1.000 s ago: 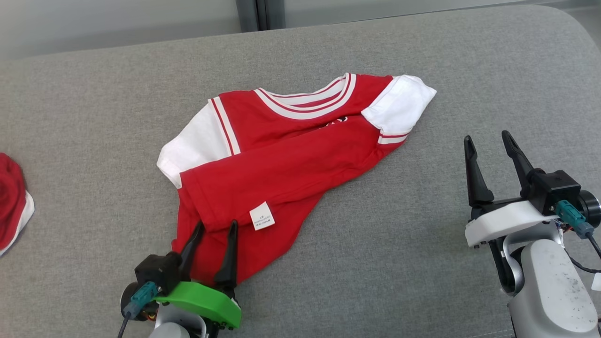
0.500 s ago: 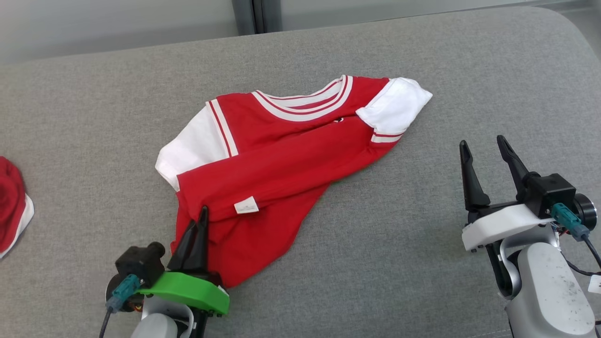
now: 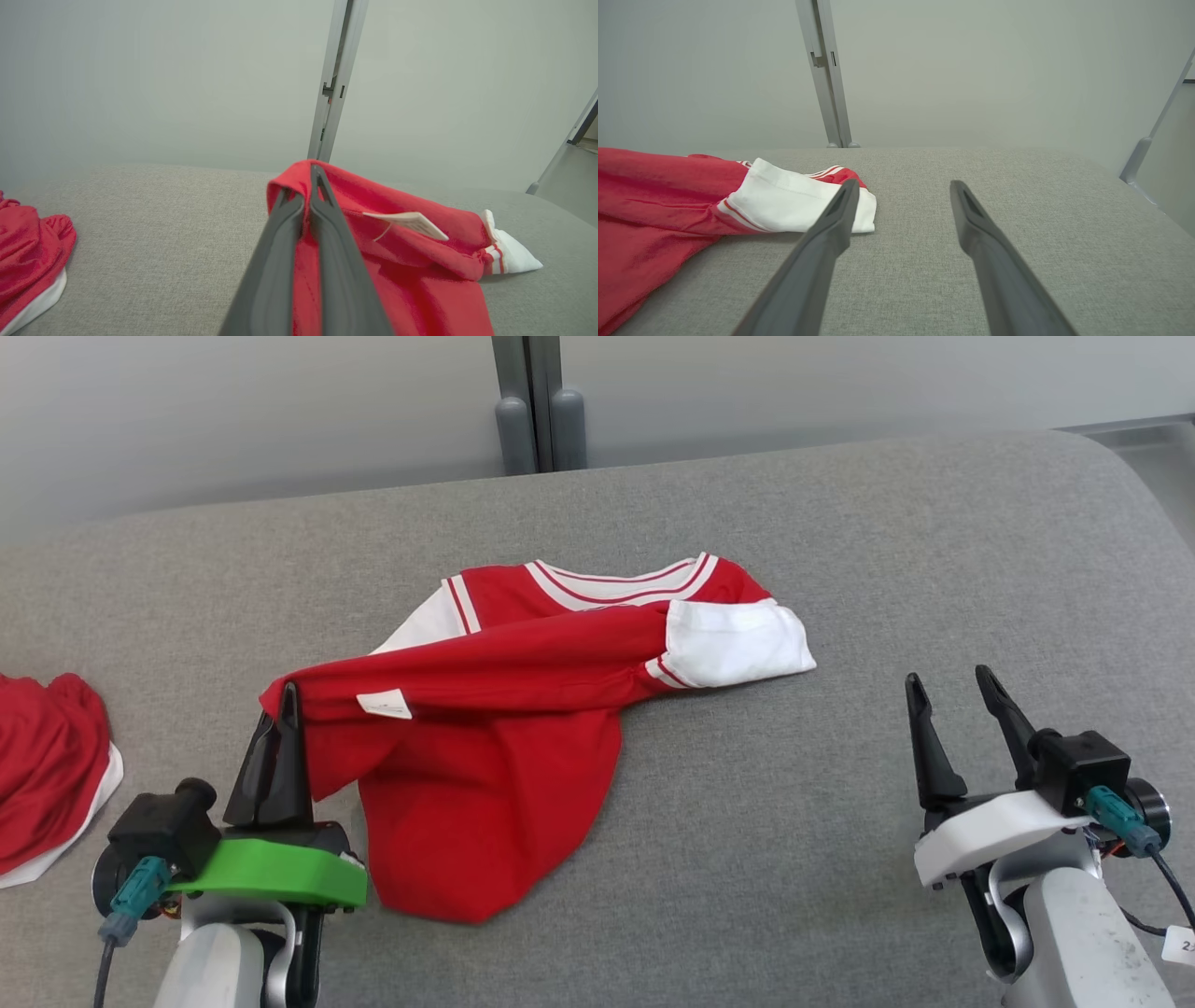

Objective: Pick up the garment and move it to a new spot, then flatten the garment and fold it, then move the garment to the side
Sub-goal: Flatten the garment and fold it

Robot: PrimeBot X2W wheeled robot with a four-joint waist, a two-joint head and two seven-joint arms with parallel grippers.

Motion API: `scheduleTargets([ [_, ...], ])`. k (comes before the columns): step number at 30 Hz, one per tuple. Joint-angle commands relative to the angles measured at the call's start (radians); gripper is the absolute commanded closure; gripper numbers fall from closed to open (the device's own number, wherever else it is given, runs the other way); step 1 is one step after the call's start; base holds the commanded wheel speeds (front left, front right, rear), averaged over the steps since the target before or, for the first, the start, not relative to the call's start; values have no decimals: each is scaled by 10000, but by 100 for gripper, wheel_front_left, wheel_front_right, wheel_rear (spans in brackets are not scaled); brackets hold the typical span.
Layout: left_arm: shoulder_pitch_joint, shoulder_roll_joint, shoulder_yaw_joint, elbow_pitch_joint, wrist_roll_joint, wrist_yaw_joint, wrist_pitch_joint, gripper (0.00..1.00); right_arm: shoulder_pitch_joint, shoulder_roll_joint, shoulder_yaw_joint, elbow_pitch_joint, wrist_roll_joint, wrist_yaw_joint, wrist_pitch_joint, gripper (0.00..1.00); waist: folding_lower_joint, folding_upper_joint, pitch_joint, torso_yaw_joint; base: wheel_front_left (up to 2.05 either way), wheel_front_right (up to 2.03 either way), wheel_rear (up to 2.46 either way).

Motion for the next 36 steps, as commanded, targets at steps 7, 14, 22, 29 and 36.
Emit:
scheduleTargets([
  [7,814,-153,514,880,305,-33,-5,22,379,-38,281,117,251,-10,-4,0,0,0,-96,328,0,0,0],
  [14,705,-410,599,1541,256,-33,-5,0,-522,-33,1366,335,594,-10,-3,0,0,0,627,879,0,0,0],
  [22,260,-574,174,1442,79,-33,-5,0,-1859,-47,2907,1560,1219,-10,-5,0,0,0,1169,1591,0,0,0],
  [29,-19,-591,-93,1341,-17,-33,-5,0,-2416,-47,3196,2606,1632,-10,-3,0,0,0,1389,1907,0,0,0],
  [36,-61,-540,-143,1214,-40,-33,-5,0,-2762,-44,2627,3284,1586,-10,-5,100,0,0,1455,1876,0,0,0],
])
